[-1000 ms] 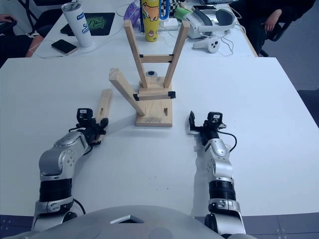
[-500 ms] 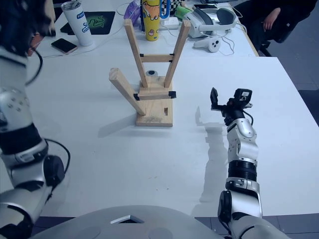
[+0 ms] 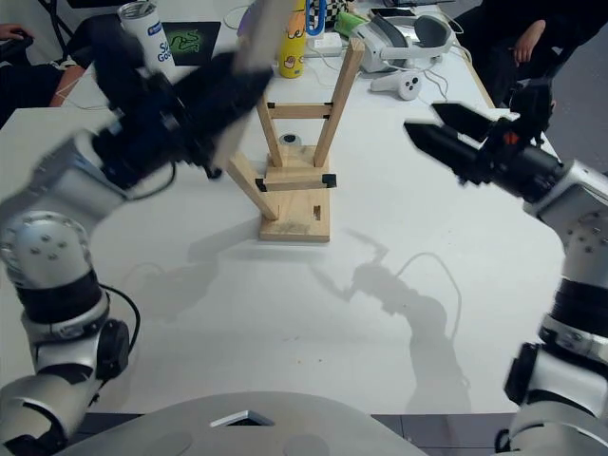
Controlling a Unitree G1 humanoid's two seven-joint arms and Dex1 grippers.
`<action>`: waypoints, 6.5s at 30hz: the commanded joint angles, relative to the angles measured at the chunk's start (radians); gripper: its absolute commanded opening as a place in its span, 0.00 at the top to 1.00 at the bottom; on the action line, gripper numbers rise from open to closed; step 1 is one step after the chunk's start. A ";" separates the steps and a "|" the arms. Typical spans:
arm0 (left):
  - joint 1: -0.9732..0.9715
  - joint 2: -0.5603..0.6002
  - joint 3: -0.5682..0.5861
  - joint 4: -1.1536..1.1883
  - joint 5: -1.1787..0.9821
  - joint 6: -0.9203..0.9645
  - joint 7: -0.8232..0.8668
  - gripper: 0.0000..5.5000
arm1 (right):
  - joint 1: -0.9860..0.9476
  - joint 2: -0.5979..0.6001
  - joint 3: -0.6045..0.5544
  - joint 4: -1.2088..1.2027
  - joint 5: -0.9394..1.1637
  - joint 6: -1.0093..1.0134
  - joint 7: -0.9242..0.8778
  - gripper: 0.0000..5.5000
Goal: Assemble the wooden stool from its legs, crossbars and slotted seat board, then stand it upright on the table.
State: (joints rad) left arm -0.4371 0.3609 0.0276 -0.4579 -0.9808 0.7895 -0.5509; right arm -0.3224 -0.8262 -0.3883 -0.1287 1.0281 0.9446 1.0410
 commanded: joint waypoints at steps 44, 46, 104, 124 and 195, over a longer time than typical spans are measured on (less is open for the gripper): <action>0.143 0.041 -0.197 0.137 0.076 0.092 -0.349 0.46 | 0.060 0.063 0.090 -0.017 0.168 0.181 0.028 0.63; 0.153 0.042 -0.197 0.135 0.074 0.093 -0.348 0.41 | 0.060 0.060 0.091 -0.014 0.163 0.180 0.035 0.63; 0.119 0.149 -0.622 0.634 1.224 -0.527 -0.260 0.36 | -0.317 0.067 0.452 0.498 -0.595 -0.552 0.374 0.63; 0.140 0.091 -0.595 0.633 1.216 -0.507 -0.221 0.36 | -0.582 0.128 0.577 0.698 -0.776 -0.647 0.524 0.63; 0.179 -0.039 -0.469 0.754 1.161 -0.407 -0.095 0.36 | -0.052 0.250 0.481 0.426 -0.745 -0.668 0.147 0.34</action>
State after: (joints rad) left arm -0.3201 0.3136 -0.4275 0.1629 0.1536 0.2931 -0.6624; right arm -0.4840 -0.4916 0.1028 0.3422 0.3206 0.2852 1.1822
